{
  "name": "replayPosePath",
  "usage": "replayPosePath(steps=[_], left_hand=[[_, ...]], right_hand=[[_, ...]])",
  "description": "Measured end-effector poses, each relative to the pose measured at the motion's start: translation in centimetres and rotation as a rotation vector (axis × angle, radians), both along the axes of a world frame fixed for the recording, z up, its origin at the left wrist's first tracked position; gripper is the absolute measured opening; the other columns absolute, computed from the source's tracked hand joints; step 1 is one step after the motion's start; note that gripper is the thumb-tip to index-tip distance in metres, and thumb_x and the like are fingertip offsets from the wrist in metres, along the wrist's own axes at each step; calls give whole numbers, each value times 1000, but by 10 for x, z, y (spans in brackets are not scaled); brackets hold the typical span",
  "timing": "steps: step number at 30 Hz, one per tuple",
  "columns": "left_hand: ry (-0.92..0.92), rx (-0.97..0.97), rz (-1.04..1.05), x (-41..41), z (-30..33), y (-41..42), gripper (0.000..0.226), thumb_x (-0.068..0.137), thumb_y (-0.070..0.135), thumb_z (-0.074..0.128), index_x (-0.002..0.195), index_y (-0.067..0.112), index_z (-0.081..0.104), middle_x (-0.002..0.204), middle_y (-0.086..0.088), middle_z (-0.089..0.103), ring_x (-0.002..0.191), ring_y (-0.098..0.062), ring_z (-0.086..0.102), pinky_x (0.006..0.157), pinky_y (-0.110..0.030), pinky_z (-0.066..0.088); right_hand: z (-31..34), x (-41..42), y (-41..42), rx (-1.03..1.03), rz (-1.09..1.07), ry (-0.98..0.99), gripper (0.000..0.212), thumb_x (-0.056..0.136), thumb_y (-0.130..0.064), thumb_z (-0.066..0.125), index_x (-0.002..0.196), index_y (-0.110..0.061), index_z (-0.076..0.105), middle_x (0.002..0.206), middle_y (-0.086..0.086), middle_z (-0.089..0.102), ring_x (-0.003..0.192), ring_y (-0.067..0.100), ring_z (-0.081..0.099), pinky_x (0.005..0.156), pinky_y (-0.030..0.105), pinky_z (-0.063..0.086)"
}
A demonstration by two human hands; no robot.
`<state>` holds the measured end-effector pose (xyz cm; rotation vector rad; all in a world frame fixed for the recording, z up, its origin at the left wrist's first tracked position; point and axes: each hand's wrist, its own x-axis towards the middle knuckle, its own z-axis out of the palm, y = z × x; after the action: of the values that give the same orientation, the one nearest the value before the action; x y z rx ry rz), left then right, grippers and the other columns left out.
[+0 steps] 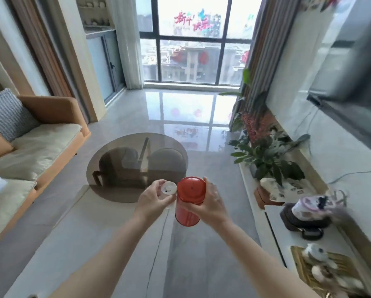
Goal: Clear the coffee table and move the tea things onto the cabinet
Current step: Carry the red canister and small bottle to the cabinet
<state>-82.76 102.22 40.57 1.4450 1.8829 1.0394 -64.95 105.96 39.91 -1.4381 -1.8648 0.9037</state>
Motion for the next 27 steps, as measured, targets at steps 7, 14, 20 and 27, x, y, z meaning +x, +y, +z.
replayPosePath(steps=[7, 14, 20, 27], left_hand=[[-28, 42, -208, 128, 20, -2, 56, 74, 34, 78, 124, 21, 58, 109, 4, 67, 98, -11, 62, 90, -27, 47], [-55, 4, -375, 279, 17, -48, 57, 75, 32, 77, 127, 22, 57, 108, 5, 64, 95, -10, 59, 82, -22, 41], [-83, -26, -552, 395, -9, -98, 48, 72, 27, 81, 116, 24, 63, 94, 13, 64, 84, 0, 60, 72, -8, 44], [54, -111, -828, 504, -30, -139, 54, 70, 44, 77, 120, 35, 57, 98, 11, 64, 89, -6, 59, 68, -14, 42]], right_hand=[[18, 142, -54, 63, -209, 10, 105, 59, -59, 77, 142, -17, 27, 125, 0, 46, 115, 15, 48, 89, 18, 34], [23, 297, -136, 61, -387, 27, 100, 58, -53, 80, 139, -21, 30, 126, 0, 47, 116, 16, 47, 98, 35, 44], [10, 412, -218, 12, -537, 20, 104, 60, -54, 78, 142, -26, 19, 132, -3, 39, 121, 15, 43, 101, 35, 43], [-10, 509, -305, -36, -816, 44, 105, 59, -47, 81, 142, -24, 21, 133, -1, 38, 117, 13, 44, 96, 27, 39]])
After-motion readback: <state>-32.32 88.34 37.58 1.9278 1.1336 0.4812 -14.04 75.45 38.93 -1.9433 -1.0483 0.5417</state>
